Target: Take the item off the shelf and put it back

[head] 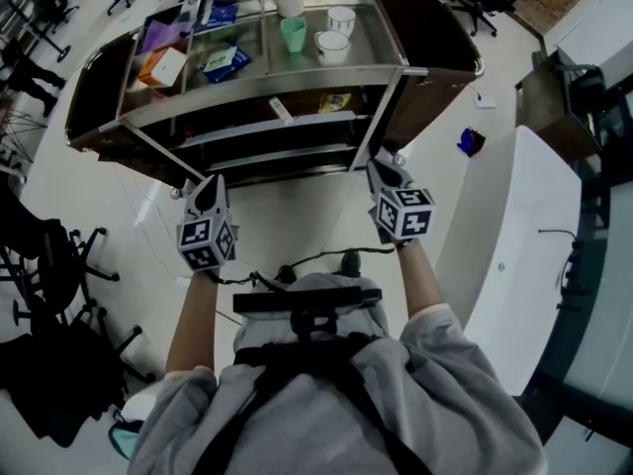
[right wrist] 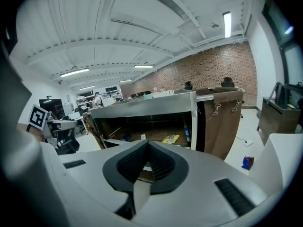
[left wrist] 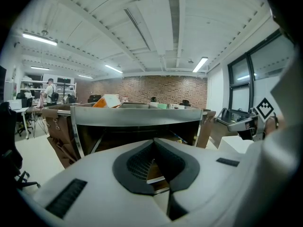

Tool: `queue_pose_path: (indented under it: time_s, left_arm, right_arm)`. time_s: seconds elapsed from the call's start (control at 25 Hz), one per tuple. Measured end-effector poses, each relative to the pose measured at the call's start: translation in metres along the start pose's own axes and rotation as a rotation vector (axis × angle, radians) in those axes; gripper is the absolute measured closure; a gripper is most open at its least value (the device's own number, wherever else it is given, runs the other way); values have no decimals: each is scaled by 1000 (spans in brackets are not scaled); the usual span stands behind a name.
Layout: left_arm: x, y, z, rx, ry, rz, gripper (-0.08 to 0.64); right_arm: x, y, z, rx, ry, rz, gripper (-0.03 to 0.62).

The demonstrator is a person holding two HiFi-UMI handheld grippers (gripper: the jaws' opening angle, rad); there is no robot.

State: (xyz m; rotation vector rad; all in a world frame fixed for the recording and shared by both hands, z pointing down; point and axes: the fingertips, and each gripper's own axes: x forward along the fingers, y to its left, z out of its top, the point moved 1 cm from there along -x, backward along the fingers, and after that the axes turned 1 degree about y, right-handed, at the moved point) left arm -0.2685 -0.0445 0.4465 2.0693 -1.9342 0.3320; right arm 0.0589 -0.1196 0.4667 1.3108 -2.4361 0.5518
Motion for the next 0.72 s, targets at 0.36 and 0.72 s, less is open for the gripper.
queue_pose_path:
  time_s: [0.36, 0.72]
  left_arm:
    - [1, 0, -9, -14, 4, -8, 554]
    - [2, 0, -12, -12, 12, -11, 554]
  right_arm:
    - [4, 2, -4, -9, 17, 8, 586]
    - [10, 6, -7, -27, 28, 14, 586]
